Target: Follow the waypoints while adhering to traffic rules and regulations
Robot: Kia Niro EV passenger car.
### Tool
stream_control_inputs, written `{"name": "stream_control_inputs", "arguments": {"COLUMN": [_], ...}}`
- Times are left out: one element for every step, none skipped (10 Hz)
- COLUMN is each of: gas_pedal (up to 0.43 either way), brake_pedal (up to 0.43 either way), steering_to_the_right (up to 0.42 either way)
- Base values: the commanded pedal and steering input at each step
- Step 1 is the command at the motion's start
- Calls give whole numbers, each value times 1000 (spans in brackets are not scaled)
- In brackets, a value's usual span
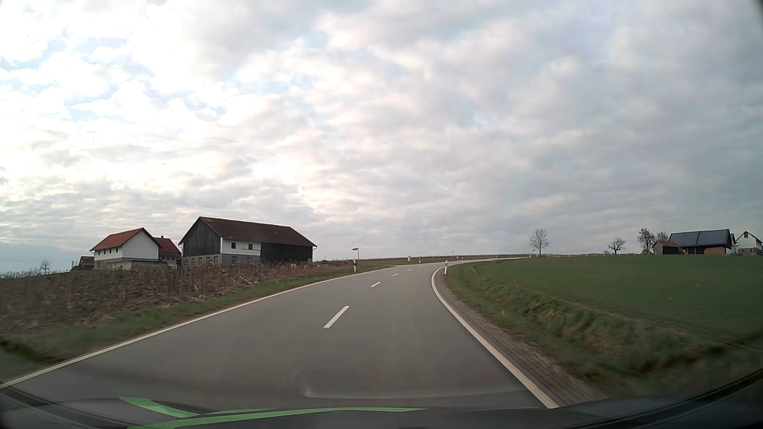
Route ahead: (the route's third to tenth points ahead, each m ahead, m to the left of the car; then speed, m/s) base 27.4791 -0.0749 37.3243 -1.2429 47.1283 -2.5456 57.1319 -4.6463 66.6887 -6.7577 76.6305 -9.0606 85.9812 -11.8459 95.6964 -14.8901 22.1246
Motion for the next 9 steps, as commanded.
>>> {"name": "stream_control_inputs", "arguments": {"gas_pedal": [287,287,287,287,287,287,287,299,299], "brake_pedal": [0,0,0,0,0,0,0,0,0], "steering_to_the_right": [21,21,23,23,23,22,22,23,23]}}
